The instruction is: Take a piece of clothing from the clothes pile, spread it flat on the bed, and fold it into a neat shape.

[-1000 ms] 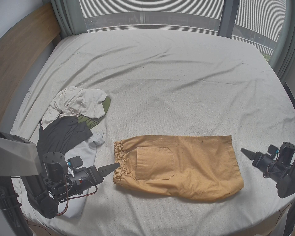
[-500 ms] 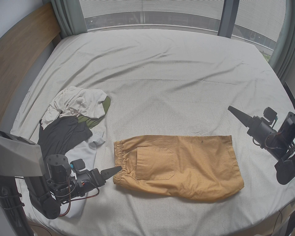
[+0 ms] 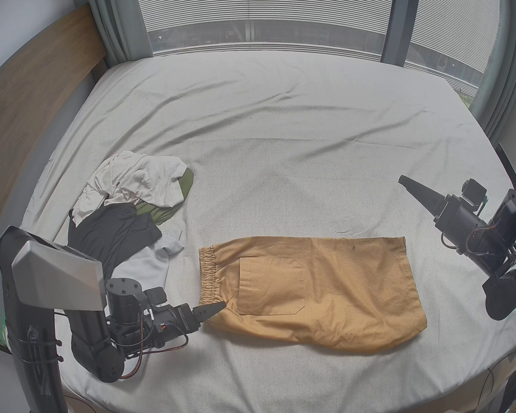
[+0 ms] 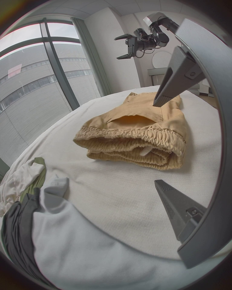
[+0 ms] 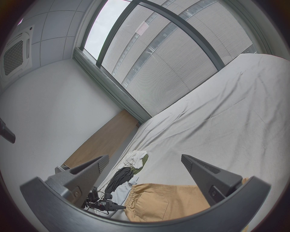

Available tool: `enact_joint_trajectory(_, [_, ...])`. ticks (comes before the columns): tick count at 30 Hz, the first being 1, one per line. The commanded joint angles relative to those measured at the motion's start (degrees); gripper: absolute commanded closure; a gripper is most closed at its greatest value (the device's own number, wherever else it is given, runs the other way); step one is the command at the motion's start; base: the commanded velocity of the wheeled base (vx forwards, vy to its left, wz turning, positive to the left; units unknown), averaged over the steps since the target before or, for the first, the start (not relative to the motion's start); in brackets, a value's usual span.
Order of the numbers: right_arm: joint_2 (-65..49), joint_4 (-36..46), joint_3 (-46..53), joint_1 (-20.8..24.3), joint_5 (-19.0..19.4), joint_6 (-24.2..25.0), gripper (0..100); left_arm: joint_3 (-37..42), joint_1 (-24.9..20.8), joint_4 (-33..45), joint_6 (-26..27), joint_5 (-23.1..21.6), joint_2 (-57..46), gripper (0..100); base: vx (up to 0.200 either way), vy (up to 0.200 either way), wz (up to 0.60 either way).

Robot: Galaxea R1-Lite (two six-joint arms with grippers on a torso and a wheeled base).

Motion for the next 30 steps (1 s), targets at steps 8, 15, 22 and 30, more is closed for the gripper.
enact_joint_trajectory(8, [-1.3,0.0,-0.2,0.0,0.0,0.0,0,-4.6,-1.2,0.0,-2.2,0.1,4.2,0,0.0,0.0,0.0])
enact_joint_trajectory(15, [-1.3,0.0,0.0,-0.1,0.0,0.0,0,-10.7,-1.7,0.0,-8.2,0.0,4.6,0,0.0,0.0,0.0])
enact_joint_trajectory(22, [-1.2,0.0,0.1,0.2,0.0,0.0,0,-10.9,-1.8,0.0,-8.9,-0.3,4.7,0,0.0,0.0,0.0])
enact_joint_trajectory(30, [-1.1,0.0,0.4,0.4,0.0,0.0,0,-11.6,-1.4,-0.1,-10.0,0.3,5.1,0,0.0,0.0,0.0])
